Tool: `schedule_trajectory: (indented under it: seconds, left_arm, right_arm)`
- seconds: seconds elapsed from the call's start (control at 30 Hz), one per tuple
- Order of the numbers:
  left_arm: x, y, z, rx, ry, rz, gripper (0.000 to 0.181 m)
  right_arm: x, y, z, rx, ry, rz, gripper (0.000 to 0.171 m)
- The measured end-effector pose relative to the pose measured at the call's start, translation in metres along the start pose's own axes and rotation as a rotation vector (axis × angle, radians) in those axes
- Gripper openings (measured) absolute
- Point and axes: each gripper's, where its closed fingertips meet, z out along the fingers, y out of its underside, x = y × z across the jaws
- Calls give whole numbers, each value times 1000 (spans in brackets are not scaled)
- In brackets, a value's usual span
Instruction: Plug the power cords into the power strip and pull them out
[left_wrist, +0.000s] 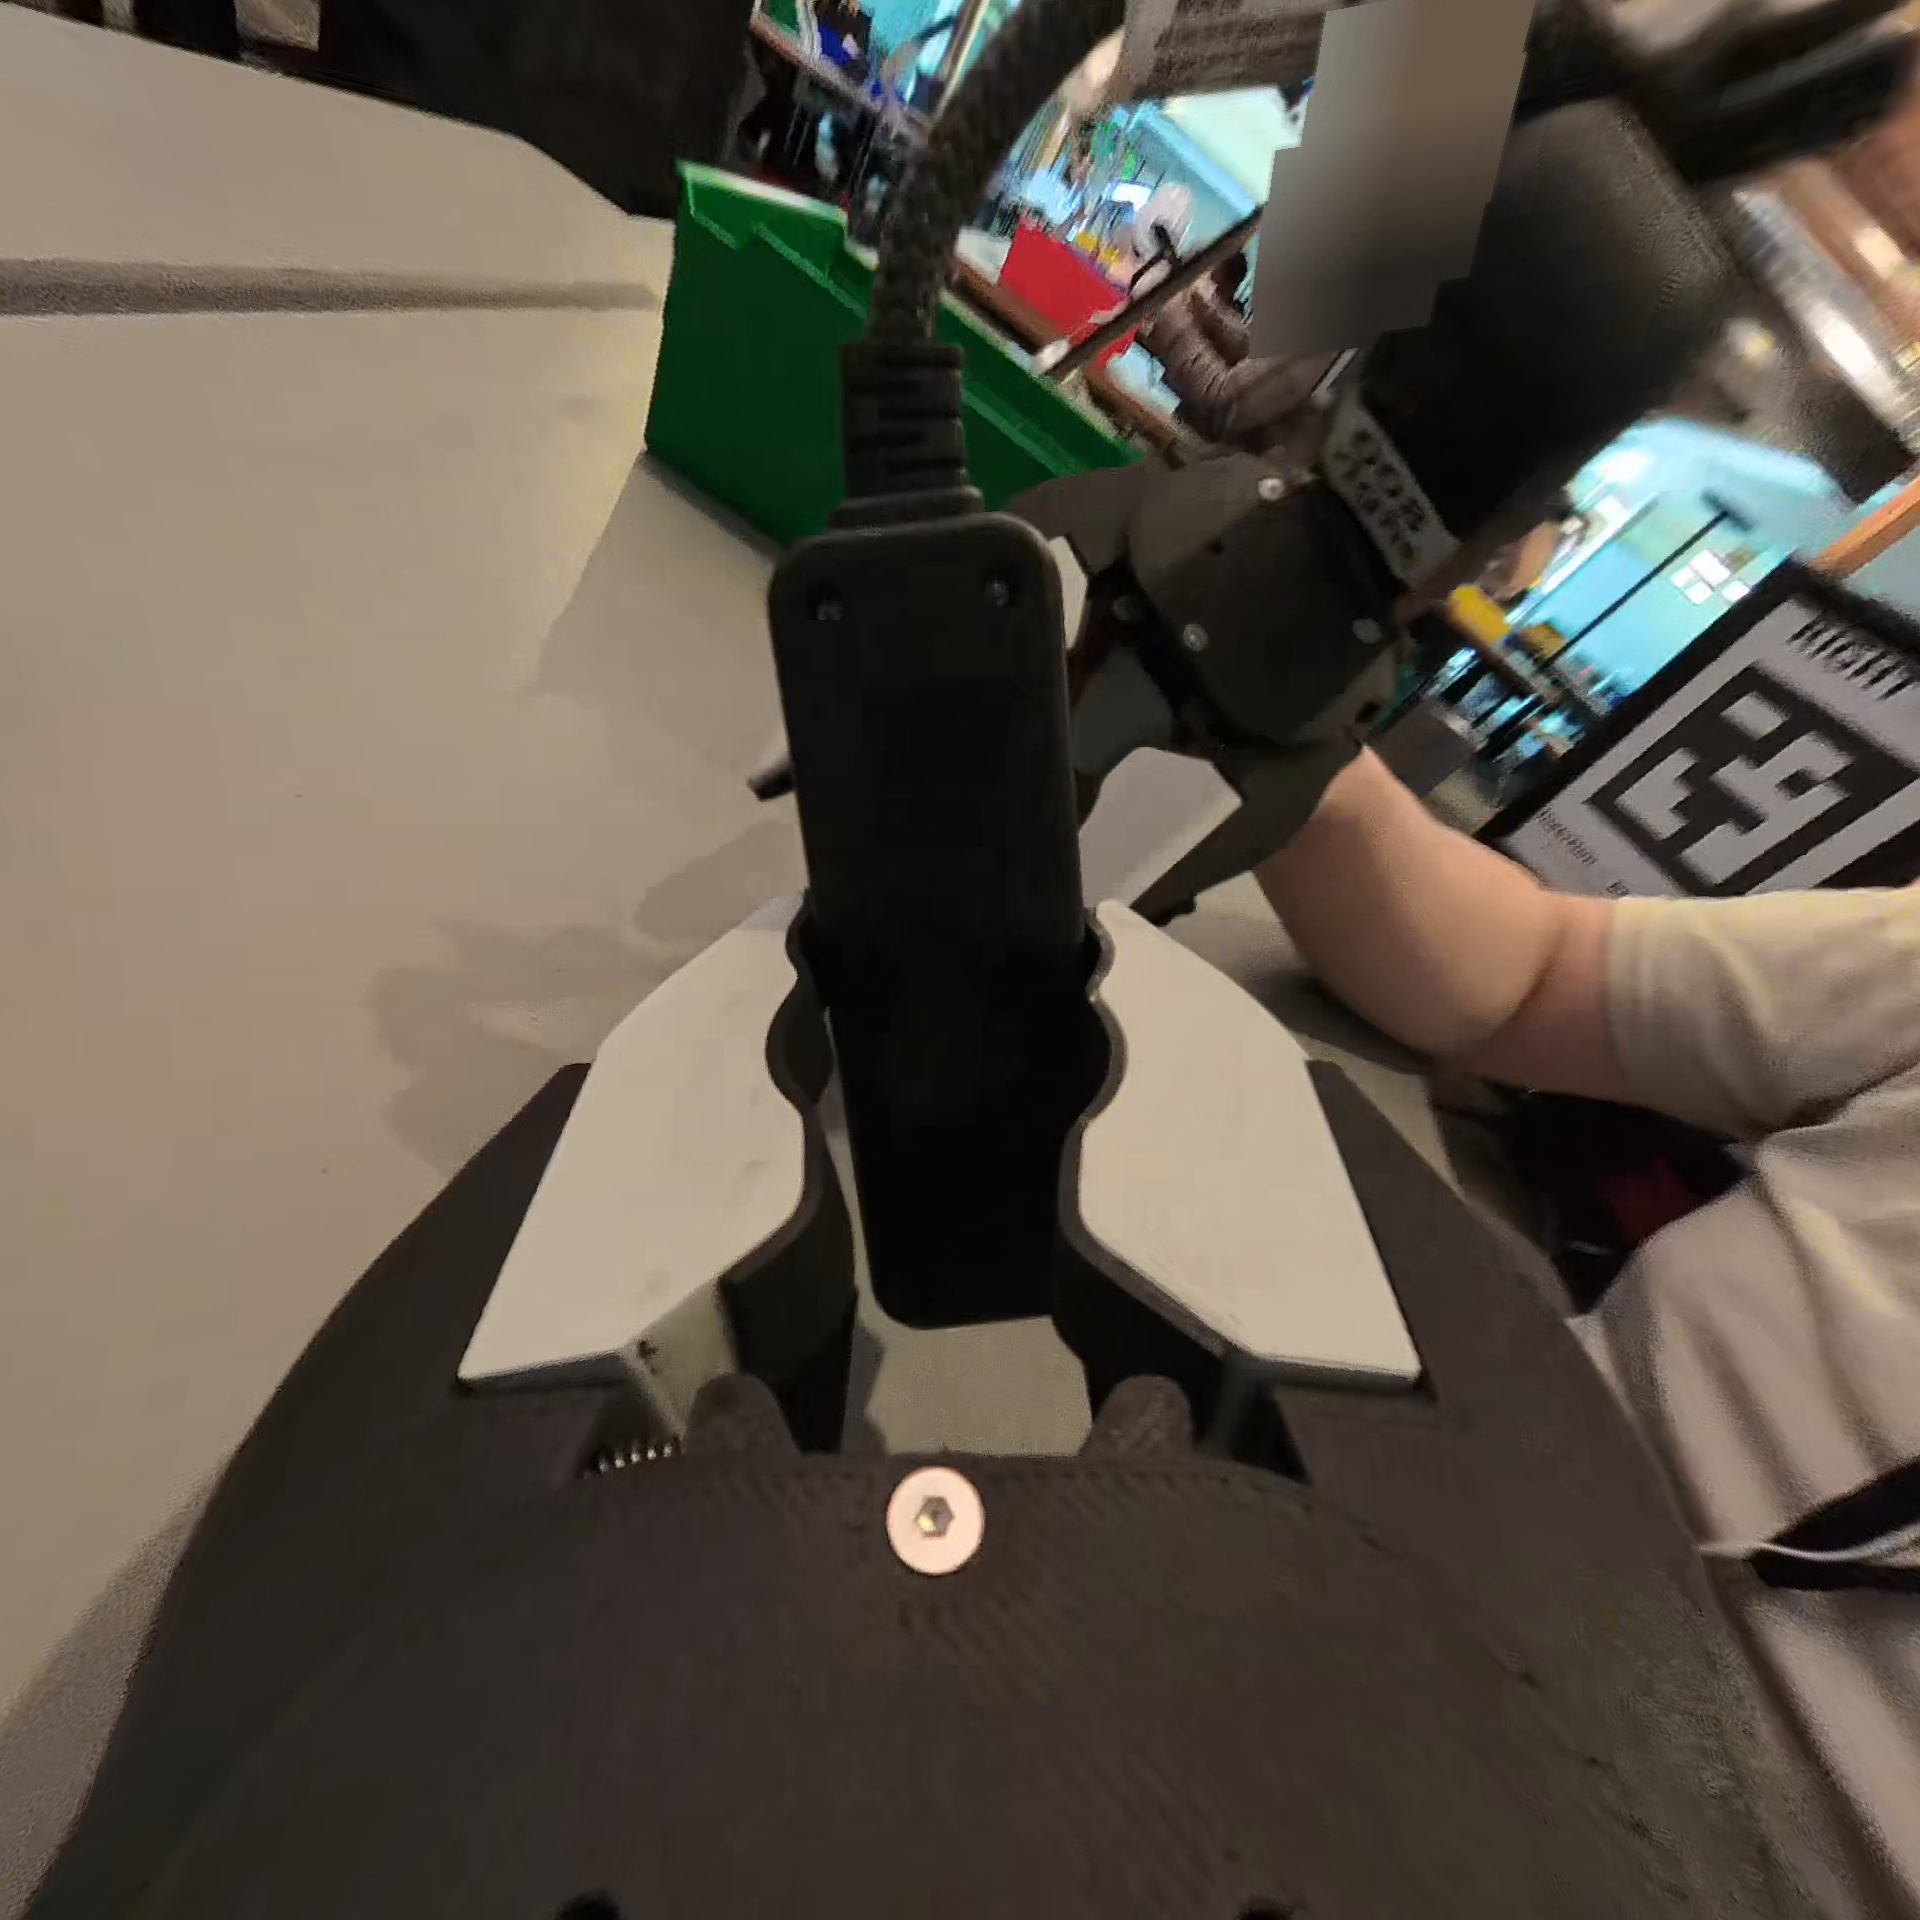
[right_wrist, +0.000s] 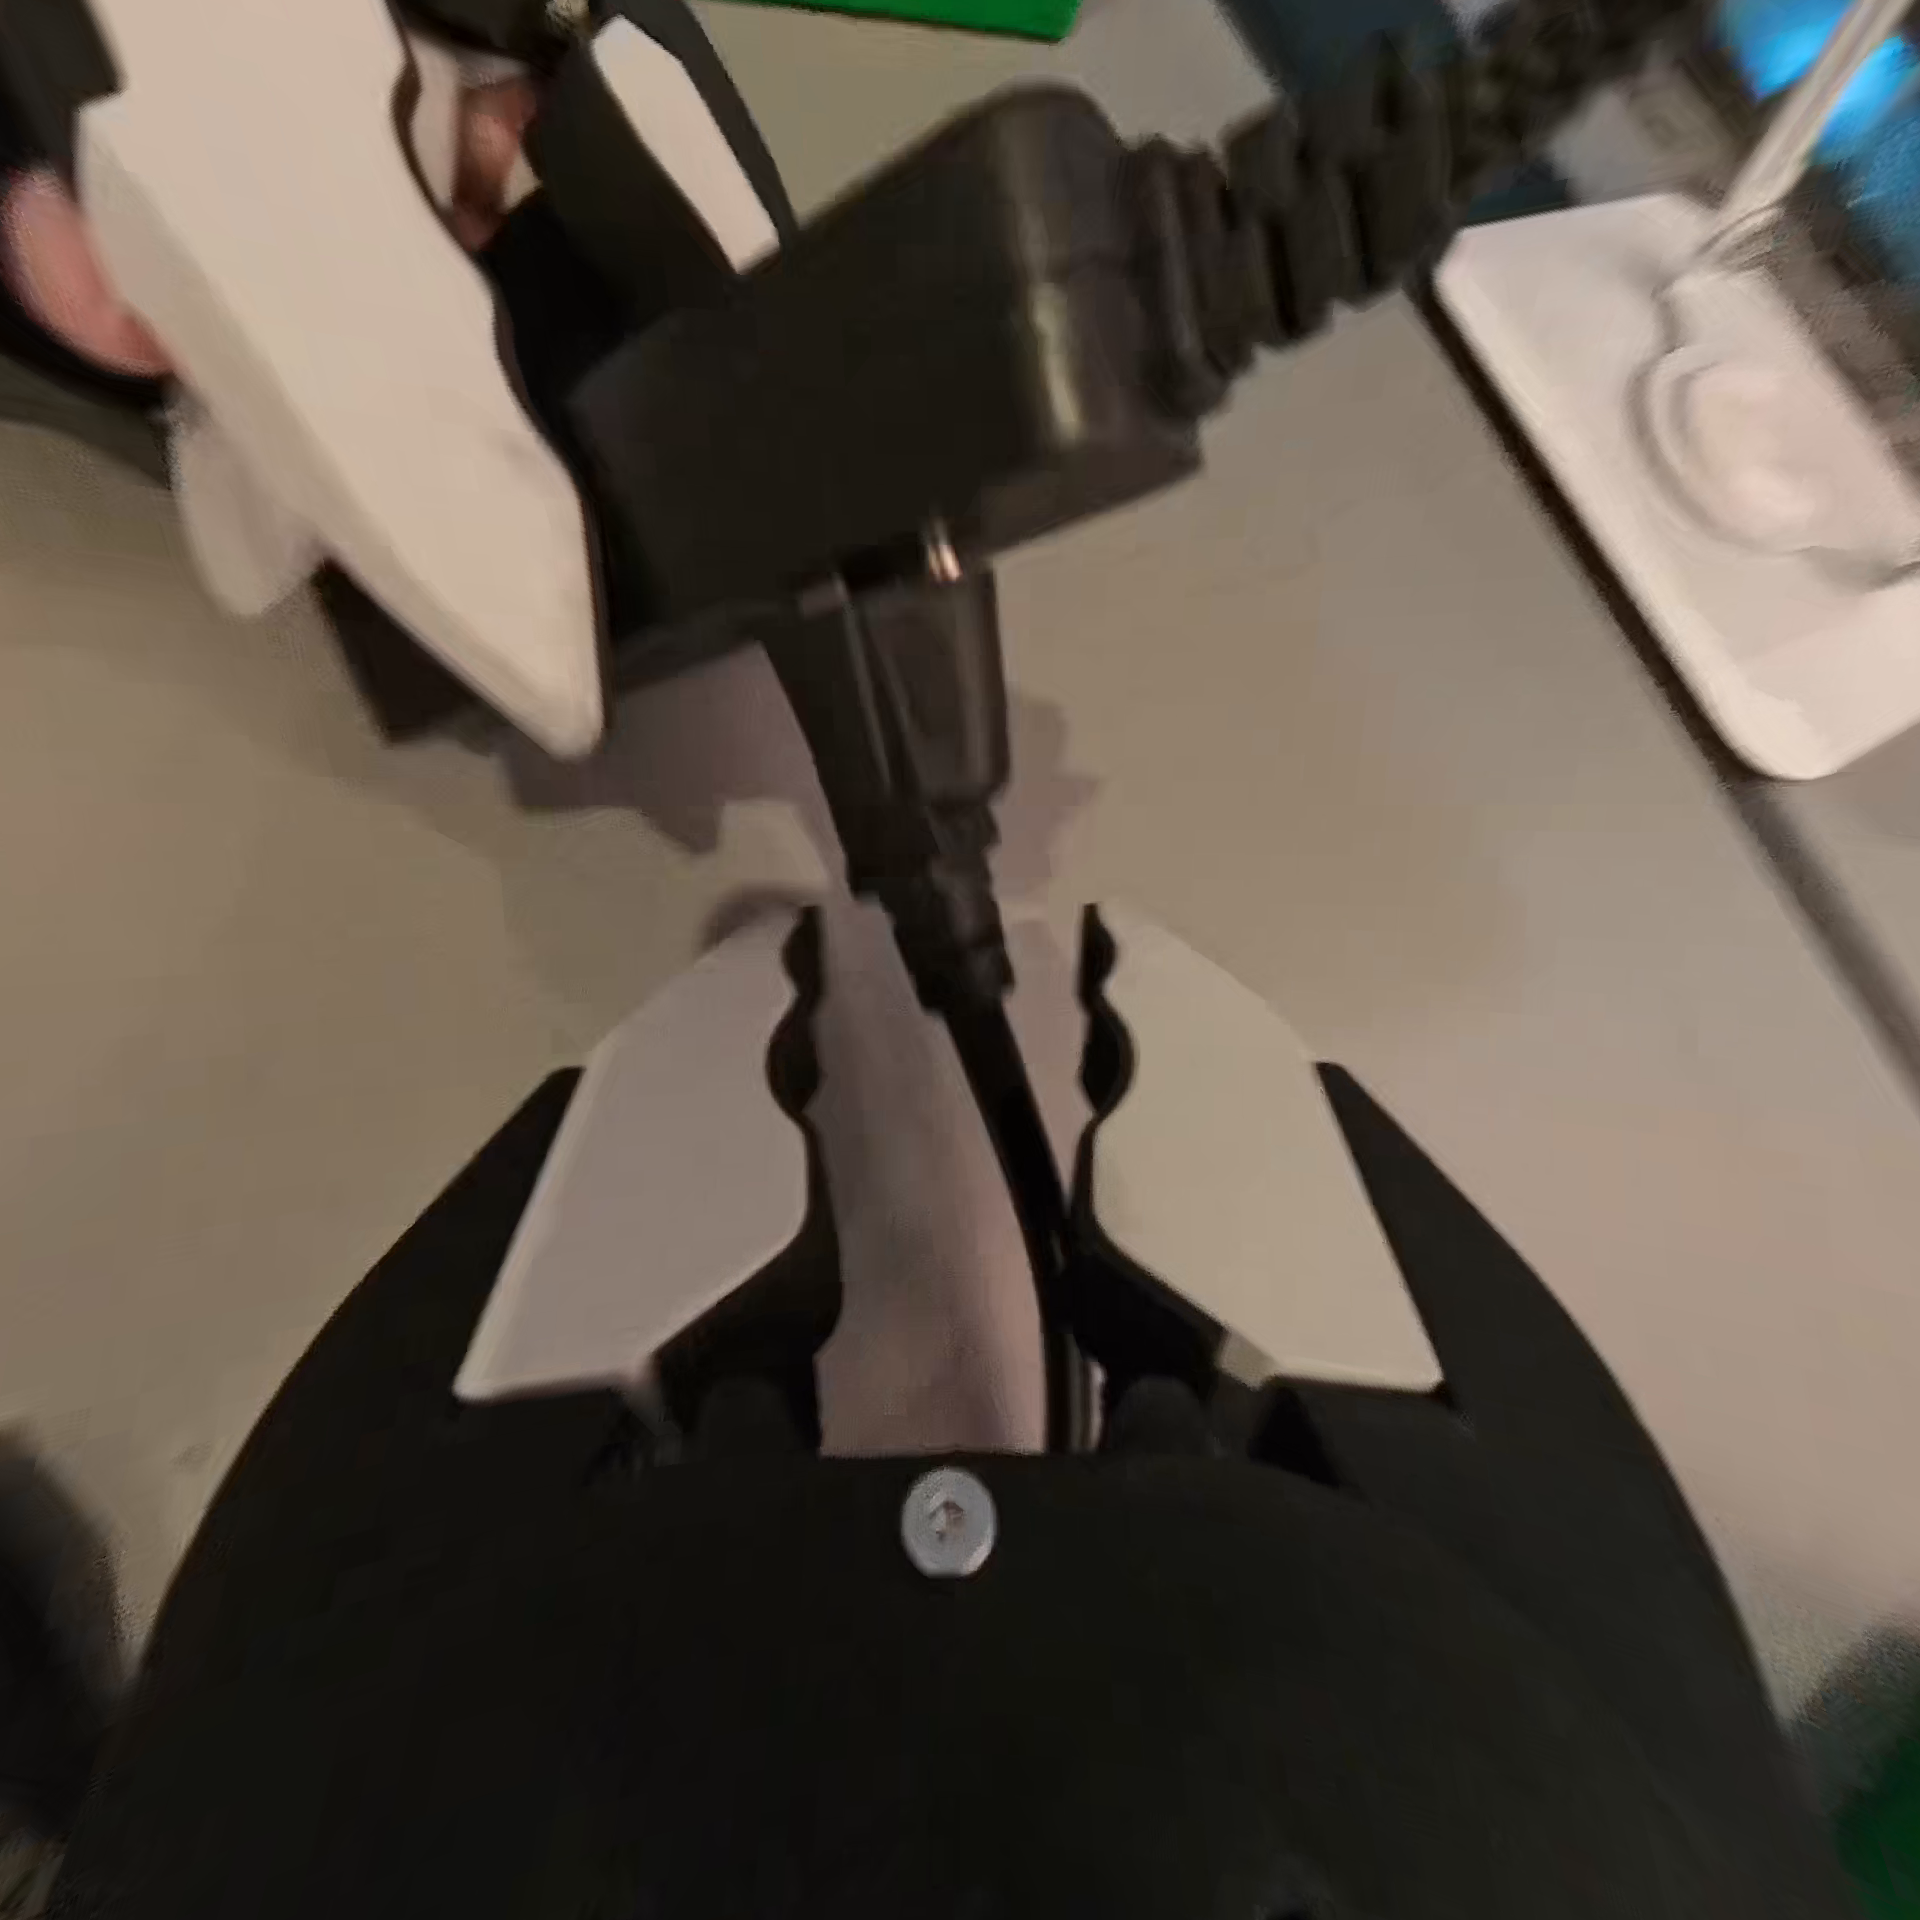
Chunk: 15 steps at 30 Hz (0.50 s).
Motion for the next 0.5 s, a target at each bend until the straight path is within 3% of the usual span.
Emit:
schedule_trajectory:
  seconds: [0.03, 0.2, 0.4, 0.5]
  left_arm:
    - [2, -3, -6, 9, 27, -23, 43]
    - [13, -13, -13, 72, 161, -168, 43]
    - [14, -22, -22, 144, 237, -229, 43]
    - [21, -30, -28, 187, 300, -235, 43]
  right_arm:
    - [-5, -2, -8, 12, -84, 29, 58]
    - [-48, -3, -35, 156, -510, 39, 57]
    - [-43, 27, -44, 107, -552, 33, 56]
    - [-23, 4, -59, 335, -587, 198, 55]
